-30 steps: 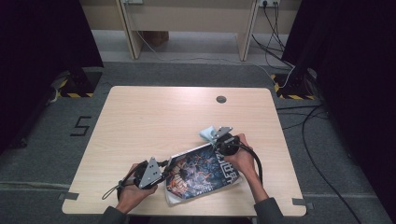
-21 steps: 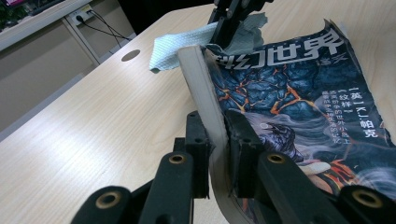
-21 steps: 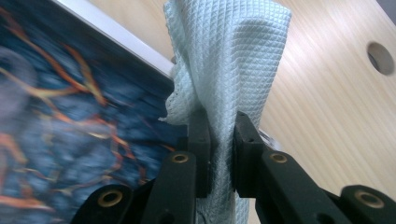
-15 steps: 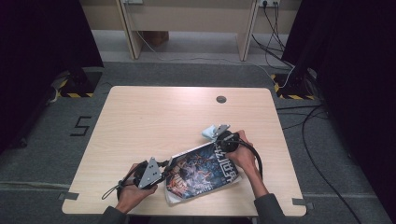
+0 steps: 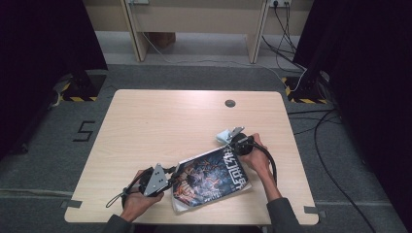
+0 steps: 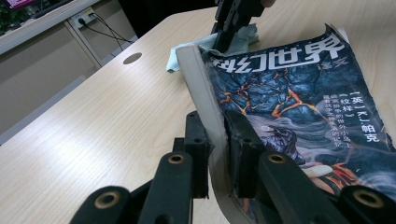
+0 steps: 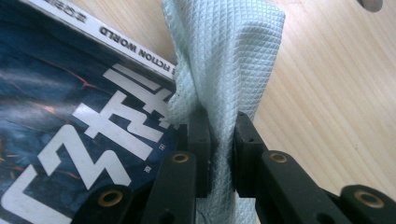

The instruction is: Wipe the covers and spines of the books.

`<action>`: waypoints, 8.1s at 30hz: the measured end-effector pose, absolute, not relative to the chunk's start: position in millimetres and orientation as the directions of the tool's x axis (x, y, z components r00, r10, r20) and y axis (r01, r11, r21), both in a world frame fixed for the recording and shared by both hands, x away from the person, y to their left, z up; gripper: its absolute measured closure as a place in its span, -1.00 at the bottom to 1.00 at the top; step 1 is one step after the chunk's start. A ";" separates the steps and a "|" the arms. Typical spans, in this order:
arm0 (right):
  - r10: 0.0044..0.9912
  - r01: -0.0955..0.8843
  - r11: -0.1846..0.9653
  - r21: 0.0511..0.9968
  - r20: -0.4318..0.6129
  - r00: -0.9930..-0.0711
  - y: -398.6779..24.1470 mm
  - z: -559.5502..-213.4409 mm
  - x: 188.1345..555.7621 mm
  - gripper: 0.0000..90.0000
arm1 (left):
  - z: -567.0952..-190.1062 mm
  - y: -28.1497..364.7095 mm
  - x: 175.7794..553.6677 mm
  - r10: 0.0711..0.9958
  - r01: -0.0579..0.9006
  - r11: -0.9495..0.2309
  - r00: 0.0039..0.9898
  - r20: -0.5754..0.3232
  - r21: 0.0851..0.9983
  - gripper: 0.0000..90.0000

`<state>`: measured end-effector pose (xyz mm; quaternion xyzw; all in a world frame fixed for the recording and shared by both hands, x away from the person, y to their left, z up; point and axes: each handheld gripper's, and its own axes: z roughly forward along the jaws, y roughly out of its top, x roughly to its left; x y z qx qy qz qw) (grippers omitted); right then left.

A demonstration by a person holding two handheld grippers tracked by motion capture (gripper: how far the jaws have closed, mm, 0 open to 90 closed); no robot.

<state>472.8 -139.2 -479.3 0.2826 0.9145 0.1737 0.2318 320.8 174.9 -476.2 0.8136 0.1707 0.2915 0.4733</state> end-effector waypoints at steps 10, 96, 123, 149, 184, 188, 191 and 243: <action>0.550 0.378 0.795 0.475 -0.301 -0.779 -116.3 -459.8 454.5 0.81 | -475.4 177.6 321.3 0.562 0.004 -0.487 0.767 0.310 0.873 0.76; 0.554 0.298 0.775 0.557 -0.371 -0.745 -114.8 -433.9 448.0 0.82 | -475.0 177.0 320.2 0.558 -0.011 -0.480 0.768 0.315 0.877 0.77; 0.485 0.260 0.753 0.604 -0.243 -0.840 -88.5 -432.6 426.3 0.82 | -476.3 178.1 321.8 0.565 0.002 -0.486 0.764 0.313 0.874 0.75; 0.282 -0.014 0.769 0.639 -0.359 -0.890 -15.7 -394.8 356.0 0.81 | -477.4 177.7 321.8 0.577 0.013 -0.483 0.757 0.307 0.875 0.75; 0.669 0.473 0.699 0.536 -0.256 -0.698 -144.6 -477.7 472.3 0.82 | -475.2 177.6 320.7 0.570 -0.011 -0.479 0.756 0.321 0.878 0.74; 0.698 0.481 0.667 0.569 -0.252 -0.670 -157.9 -465.6 471.1 0.82 | -475.4 178.1 321.0 0.569 -0.010 -0.479 0.758 0.319 0.878 0.74; 0.716 0.469 0.643 0.605 -0.256 -0.650 -171.7 -450.2 467.1 0.82 | -475.2 178.3 321.0 0.569 -0.009 -0.477 0.759 0.317 0.879 0.74; 0.643 0.349 0.537 0.768 -0.104 -0.759 -168.9 -433.5 431.0 -0.14 | -475.3 178.4 321.3 0.575 -0.002 -0.460 0.762 0.299 0.888 0.74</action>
